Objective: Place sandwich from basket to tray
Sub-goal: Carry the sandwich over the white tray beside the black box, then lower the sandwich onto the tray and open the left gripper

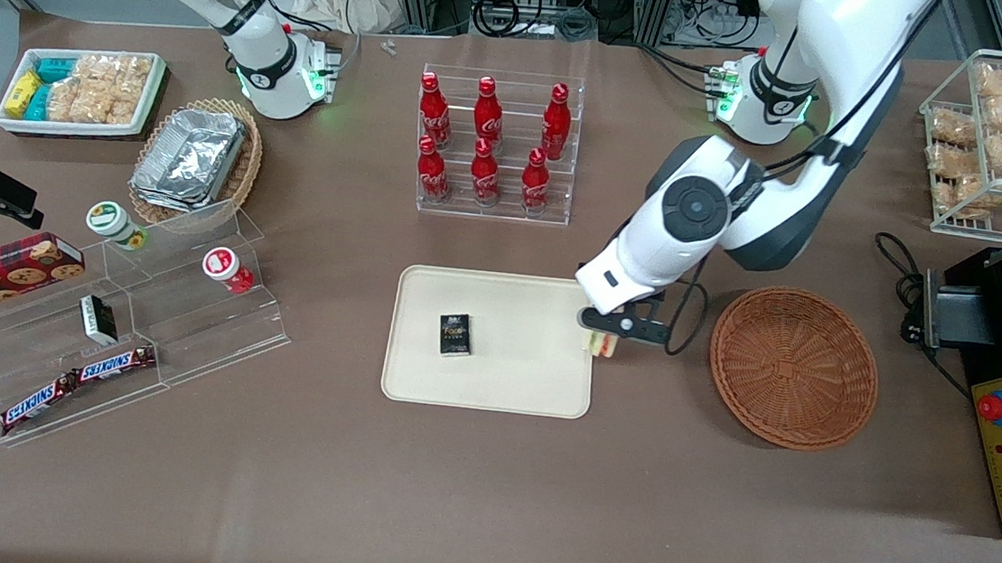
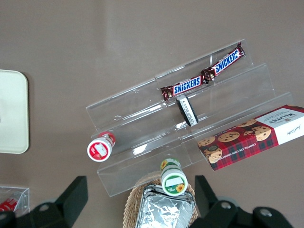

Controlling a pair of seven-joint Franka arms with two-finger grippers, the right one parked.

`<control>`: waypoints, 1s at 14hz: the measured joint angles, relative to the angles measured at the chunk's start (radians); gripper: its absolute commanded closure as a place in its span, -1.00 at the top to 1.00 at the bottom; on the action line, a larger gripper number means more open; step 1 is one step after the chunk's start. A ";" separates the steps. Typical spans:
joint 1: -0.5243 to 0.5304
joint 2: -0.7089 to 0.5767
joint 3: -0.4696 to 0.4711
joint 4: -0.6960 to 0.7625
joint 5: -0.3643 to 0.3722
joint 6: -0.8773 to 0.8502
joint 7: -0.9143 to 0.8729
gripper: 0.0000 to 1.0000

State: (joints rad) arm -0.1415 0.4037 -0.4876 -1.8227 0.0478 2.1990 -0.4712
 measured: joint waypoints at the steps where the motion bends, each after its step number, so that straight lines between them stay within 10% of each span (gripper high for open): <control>1: -0.006 0.026 0.000 0.000 0.009 0.025 0.000 -1.00; 12: -0.042 0.275 0.001 0.116 0.169 0.136 -0.112 -1.00; 14: -0.042 0.287 0.002 0.117 0.178 0.146 -0.123 -0.72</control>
State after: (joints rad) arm -0.1839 0.6910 -0.4860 -1.7058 0.2255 2.3452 -0.5946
